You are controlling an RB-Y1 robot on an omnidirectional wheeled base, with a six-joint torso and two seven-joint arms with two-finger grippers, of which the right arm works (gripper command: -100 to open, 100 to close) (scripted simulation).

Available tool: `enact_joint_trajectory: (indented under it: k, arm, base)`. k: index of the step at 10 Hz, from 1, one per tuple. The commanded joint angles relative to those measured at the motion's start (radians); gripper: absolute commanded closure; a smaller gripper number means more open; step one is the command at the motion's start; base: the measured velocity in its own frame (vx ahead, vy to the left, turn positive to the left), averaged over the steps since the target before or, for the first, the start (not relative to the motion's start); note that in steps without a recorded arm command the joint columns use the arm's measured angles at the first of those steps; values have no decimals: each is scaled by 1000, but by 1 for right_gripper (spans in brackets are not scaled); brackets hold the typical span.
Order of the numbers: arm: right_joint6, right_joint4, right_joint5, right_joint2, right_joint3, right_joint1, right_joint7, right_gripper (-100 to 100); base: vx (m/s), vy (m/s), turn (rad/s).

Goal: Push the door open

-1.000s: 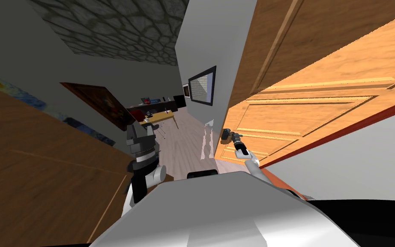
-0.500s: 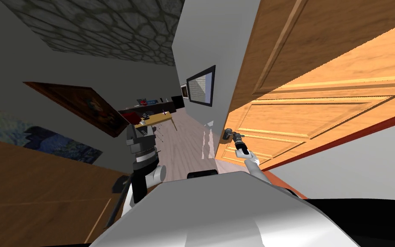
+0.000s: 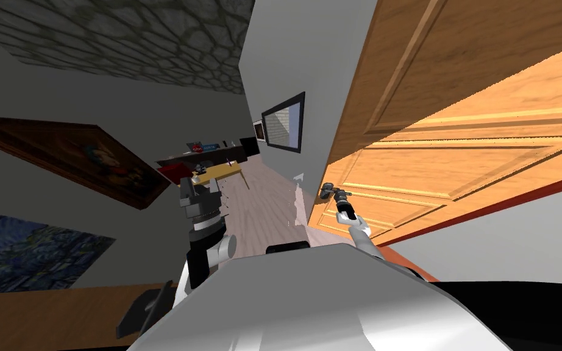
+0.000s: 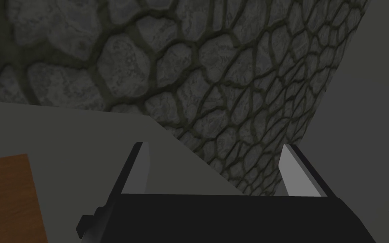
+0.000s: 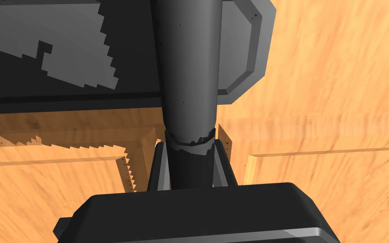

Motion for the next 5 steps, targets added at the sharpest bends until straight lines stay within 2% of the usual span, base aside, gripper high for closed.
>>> enact_joint_trajectory:
  k: [1,2,3,5]
  arm:
    - [2,3,-2,3,-17,-11,12,100]
    - [3,3,-1,4,-12,-3,8,100]
    - [3,4,-5,1,-34,-4,15,100]
    - [3,7,-8,1,-54,-3,21,100]
  base:
    - [189,34,-67]
    - [79,8,-33]
    - [151,12,-54]
    - [229,20,-71]
